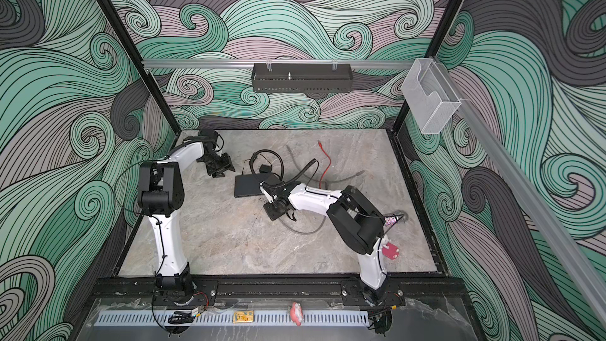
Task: Insert the plug into the switch port
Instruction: 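Lower the left gripper onto the box while the right brings the plug near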
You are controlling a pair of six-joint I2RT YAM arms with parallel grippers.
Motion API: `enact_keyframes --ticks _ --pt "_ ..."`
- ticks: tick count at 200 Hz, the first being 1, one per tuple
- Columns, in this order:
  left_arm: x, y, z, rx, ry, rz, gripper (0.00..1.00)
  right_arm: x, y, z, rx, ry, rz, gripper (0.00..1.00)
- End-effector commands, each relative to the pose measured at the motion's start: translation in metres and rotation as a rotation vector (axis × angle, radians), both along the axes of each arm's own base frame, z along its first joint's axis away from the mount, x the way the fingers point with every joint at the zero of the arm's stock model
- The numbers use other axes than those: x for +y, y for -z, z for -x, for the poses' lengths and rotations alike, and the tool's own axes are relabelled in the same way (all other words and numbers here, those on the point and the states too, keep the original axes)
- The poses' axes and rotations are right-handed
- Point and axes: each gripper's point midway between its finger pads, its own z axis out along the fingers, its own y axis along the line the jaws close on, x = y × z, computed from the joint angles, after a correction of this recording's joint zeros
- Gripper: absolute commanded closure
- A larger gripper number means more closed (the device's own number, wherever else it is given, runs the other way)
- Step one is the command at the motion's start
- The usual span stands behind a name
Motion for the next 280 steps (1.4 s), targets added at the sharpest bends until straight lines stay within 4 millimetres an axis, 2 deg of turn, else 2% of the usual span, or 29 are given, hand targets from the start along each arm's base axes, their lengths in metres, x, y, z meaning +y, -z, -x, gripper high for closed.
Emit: enact_keyframes --ticks 1,112,164,280 --pt "0.0 0.007 0.003 0.035 -0.02 0.007 0.45 0.002 -0.004 -0.01 -0.011 0.016 -0.011 0.92" --pt "-0.009 0.021 0.019 0.069 0.013 0.043 0.49 -0.005 0.003 -0.021 -0.012 0.036 0.008 0.92" --pt "-0.014 0.018 0.027 0.067 0.028 0.049 0.49 -0.009 0.005 -0.028 -0.013 0.05 0.012 0.91" --pt "-0.045 -0.002 0.043 0.025 0.079 0.098 0.5 -0.017 0.009 -0.038 -0.026 0.063 0.044 0.91"
